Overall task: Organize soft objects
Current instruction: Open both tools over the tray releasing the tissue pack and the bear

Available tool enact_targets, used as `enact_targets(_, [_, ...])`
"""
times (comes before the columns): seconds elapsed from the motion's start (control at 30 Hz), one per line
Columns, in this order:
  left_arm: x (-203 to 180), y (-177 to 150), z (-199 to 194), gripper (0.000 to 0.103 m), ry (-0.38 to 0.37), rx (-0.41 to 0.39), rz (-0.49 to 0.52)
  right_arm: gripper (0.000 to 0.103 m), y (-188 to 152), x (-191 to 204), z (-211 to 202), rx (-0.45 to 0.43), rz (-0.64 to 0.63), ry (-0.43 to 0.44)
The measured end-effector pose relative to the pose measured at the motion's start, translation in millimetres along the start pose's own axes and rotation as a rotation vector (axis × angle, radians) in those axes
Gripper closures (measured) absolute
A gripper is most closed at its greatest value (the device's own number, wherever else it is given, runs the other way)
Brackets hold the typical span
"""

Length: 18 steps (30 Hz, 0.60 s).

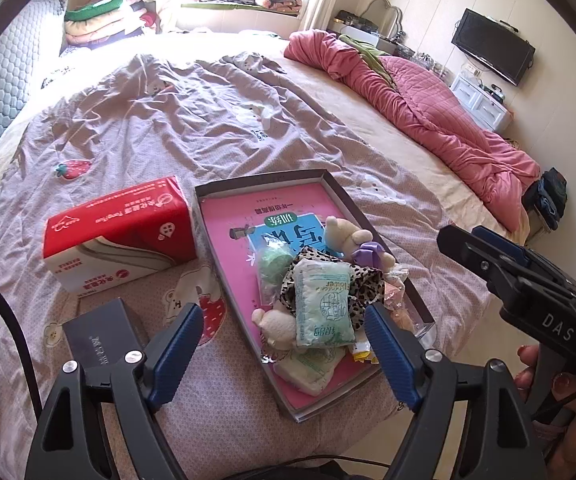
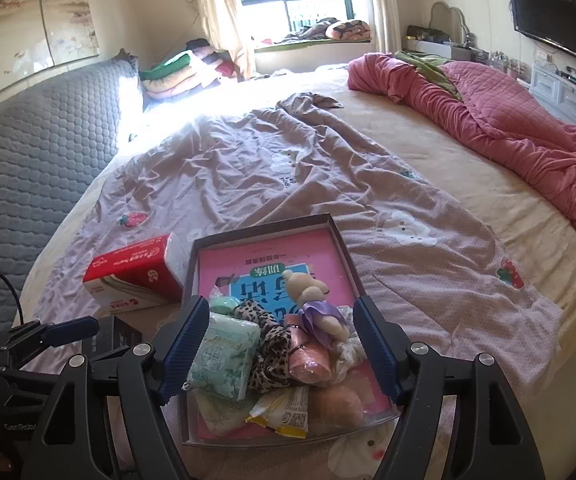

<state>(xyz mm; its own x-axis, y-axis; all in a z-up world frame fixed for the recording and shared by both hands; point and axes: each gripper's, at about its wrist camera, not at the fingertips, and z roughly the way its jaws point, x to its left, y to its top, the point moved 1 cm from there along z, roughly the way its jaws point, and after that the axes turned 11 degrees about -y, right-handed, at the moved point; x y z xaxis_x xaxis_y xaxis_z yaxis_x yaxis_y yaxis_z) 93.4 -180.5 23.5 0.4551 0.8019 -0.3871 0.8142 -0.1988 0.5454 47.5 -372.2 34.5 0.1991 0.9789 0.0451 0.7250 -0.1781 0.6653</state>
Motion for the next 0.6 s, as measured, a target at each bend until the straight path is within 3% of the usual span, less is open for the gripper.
enact_targets(0.6, [-5,-25,-28,0.018,0.098,-0.020,0.014,0.026,-31,22,-36,-0.011,-0.050,0.038])
